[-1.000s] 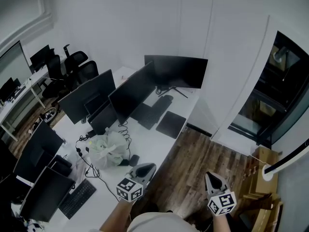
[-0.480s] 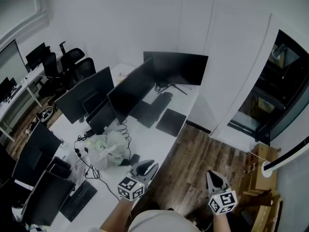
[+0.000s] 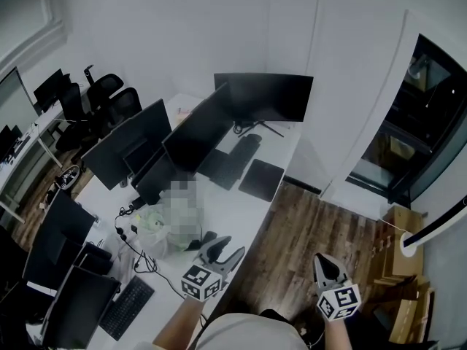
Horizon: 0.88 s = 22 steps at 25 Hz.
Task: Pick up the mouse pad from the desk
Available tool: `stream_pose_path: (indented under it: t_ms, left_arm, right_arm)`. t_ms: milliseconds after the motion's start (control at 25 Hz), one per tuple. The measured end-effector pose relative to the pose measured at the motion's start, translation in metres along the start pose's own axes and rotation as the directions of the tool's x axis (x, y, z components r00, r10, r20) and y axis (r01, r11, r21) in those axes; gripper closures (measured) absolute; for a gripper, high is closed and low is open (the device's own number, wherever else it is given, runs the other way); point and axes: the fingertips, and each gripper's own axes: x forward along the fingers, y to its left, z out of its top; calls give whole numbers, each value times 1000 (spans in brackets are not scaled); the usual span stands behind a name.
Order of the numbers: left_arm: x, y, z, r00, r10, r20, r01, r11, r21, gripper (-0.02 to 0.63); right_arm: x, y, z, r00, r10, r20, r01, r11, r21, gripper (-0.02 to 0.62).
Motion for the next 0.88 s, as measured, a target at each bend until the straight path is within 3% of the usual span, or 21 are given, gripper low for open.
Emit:
stream_pose_path:
  t_ms: [480, 880]
  left_arm:
    - [-5, 14, -13, 999, 29, -30, -30, 999, -14, 322]
    - [38, 25, -19, 997, 55, -62, -57, 998, -24, 310]
  right_arm:
    - [6, 4, -14, 1000, -13, -16, 13, 1000, 27, 583]
    - [38, -37, -28, 999, 9, -50, -6, 998, 59, 583]
